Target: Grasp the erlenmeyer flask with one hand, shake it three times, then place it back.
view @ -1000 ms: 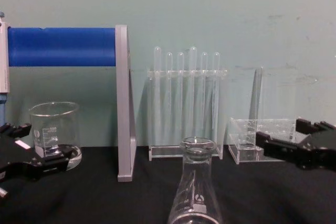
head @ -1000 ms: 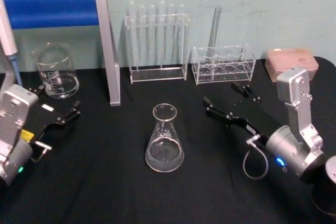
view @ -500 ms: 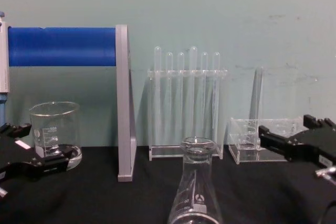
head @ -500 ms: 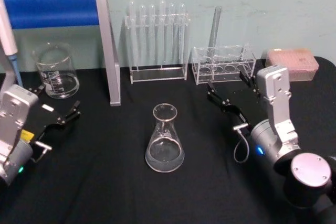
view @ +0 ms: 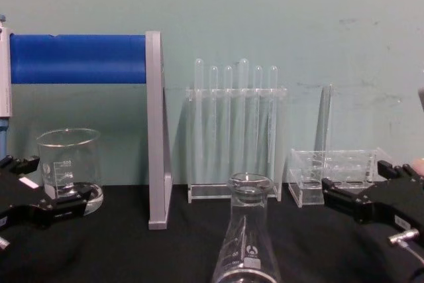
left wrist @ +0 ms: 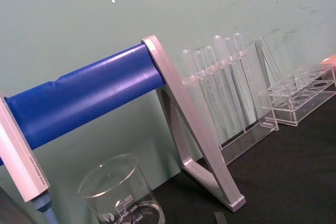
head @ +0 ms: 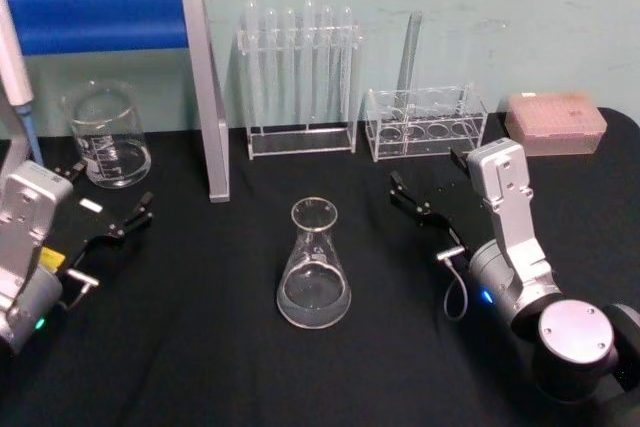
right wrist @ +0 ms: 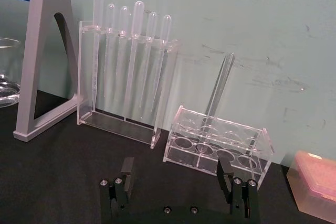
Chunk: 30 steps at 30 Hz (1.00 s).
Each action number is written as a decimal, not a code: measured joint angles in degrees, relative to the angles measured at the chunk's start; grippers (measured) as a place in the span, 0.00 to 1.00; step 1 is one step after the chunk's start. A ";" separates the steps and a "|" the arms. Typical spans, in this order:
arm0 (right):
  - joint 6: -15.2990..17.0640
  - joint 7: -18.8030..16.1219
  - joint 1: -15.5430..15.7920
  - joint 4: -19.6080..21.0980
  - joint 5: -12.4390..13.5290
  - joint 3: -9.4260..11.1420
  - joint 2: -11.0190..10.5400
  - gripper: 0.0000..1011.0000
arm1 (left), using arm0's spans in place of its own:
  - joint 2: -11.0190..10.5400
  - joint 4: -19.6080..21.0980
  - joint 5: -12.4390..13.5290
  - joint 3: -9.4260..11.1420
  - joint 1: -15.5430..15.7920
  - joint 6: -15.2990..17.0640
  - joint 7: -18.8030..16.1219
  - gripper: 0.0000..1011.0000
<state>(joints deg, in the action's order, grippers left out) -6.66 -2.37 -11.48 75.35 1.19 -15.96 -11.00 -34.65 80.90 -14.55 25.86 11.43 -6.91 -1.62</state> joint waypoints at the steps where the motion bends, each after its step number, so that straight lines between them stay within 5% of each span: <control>1: 0.00 -0.06 0.01 -0.04 -0.24 0.12 0.11 0.99 | 0.00 0.00 0.00 0.00 0.00 0.00 0.00 0.99; 30: 0.14 -0.21 0.08 0.01 -0.25 0.10 0.07 0.99 | 0.00 0.00 0.00 0.00 0.00 0.00 0.00 0.99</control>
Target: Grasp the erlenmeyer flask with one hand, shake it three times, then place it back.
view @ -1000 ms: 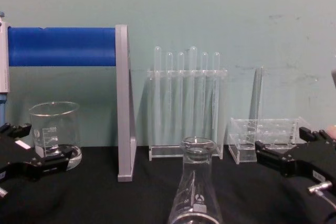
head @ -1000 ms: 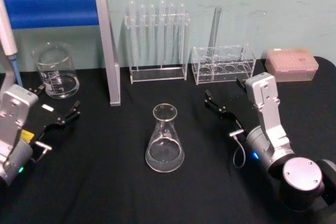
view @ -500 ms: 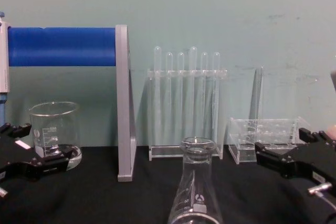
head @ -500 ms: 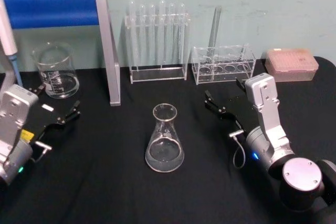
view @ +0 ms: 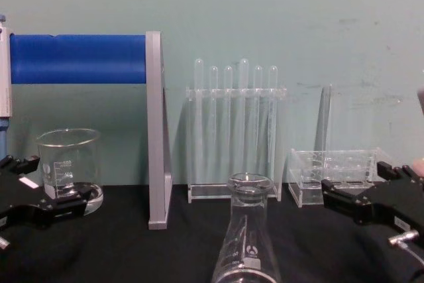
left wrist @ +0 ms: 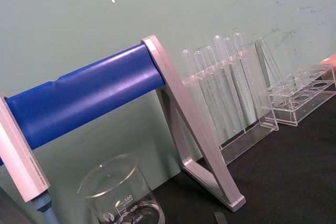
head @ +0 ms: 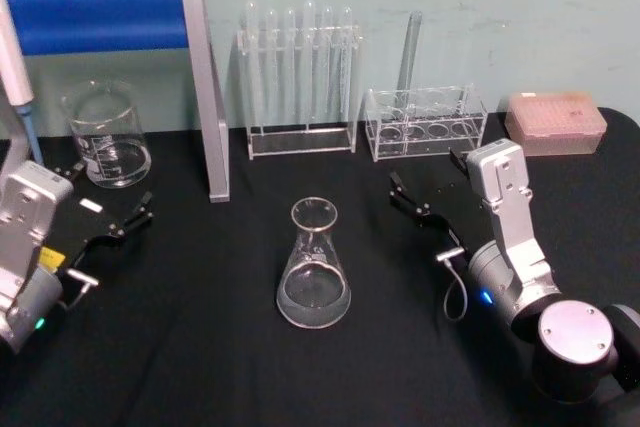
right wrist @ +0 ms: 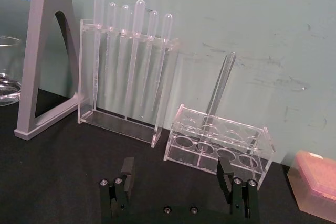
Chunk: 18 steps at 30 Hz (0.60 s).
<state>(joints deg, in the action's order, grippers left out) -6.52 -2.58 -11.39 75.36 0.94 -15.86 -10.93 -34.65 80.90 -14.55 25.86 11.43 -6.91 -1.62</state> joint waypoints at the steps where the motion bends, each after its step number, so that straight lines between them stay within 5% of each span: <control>1: 0.00 0.00 0.00 0.00 0.00 0.00 0.00 0.99 | 0.00 0.00 0.00 0.00 0.00 0.00 0.00 0.99; 18: 0.00 0.00 0.00 0.02 0.08 0.00 -0.01 0.99 | 0.00 0.00 0.00 0.00 0.00 0.00 0.00 0.99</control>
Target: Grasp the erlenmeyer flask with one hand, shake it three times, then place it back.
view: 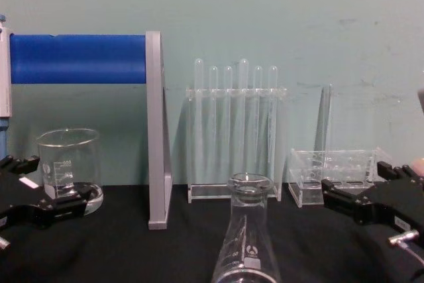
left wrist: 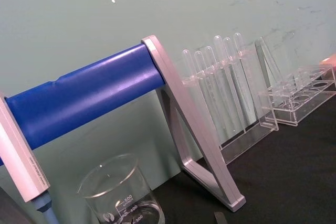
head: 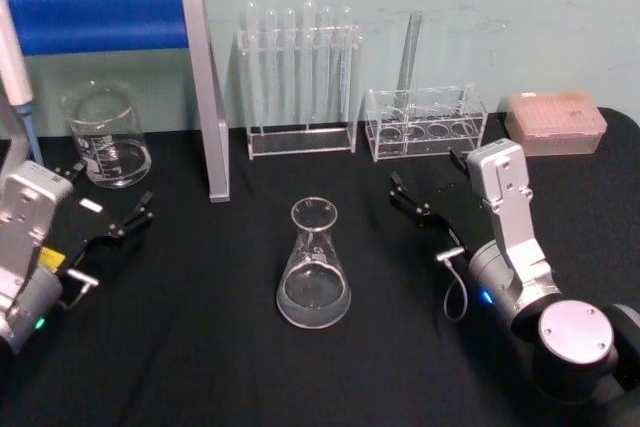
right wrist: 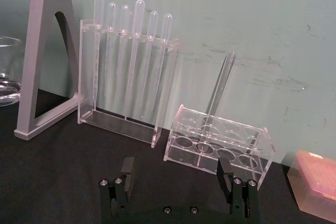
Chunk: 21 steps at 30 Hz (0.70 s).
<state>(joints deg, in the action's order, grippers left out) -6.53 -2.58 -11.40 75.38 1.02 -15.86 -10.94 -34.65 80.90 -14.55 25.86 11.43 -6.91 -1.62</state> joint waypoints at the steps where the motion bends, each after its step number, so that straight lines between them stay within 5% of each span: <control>1: 0.00 0.00 0.00 0.00 0.00 0.00 0.00 0.99 | 0.00 0.00 0.00 0.00 0.00 0.00 0.00 0.99; 21: 0.00 0.00 0.00 0.00 0.00 0.00 0.00 0.99 | 0.00 0.00 0.00 0.00 0.00 0.00 0.00 0.99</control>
